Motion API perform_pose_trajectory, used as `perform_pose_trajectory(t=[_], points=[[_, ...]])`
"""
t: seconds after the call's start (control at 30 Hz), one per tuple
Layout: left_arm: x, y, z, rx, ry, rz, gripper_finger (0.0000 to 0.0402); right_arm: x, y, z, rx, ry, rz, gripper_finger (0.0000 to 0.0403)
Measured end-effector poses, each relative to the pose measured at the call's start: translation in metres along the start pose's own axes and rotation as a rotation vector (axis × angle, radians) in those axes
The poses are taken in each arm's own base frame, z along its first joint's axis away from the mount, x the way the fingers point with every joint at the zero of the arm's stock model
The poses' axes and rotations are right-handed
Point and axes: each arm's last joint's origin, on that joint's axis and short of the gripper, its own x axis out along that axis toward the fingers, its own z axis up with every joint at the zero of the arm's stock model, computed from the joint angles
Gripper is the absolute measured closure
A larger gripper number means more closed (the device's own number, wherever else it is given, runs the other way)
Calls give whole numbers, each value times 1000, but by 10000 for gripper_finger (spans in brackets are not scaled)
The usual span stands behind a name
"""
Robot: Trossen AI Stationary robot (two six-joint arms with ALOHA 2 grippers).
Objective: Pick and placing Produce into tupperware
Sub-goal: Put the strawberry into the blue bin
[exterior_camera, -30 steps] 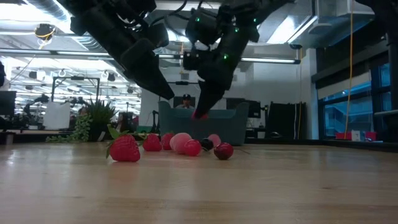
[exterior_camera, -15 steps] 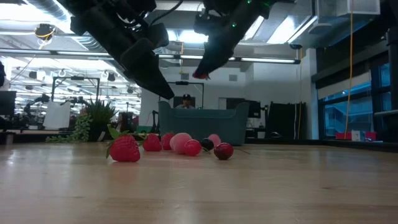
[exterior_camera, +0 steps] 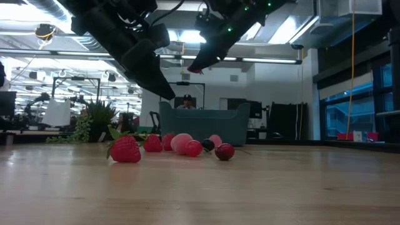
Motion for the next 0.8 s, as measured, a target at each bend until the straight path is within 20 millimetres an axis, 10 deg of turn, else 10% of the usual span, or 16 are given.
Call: perform_pose_trajectory(t=[0.8], points=[[0, 0, 1, 1, -9, 1, 157, 1, -31, -6, 47, -12, -65, 256]])
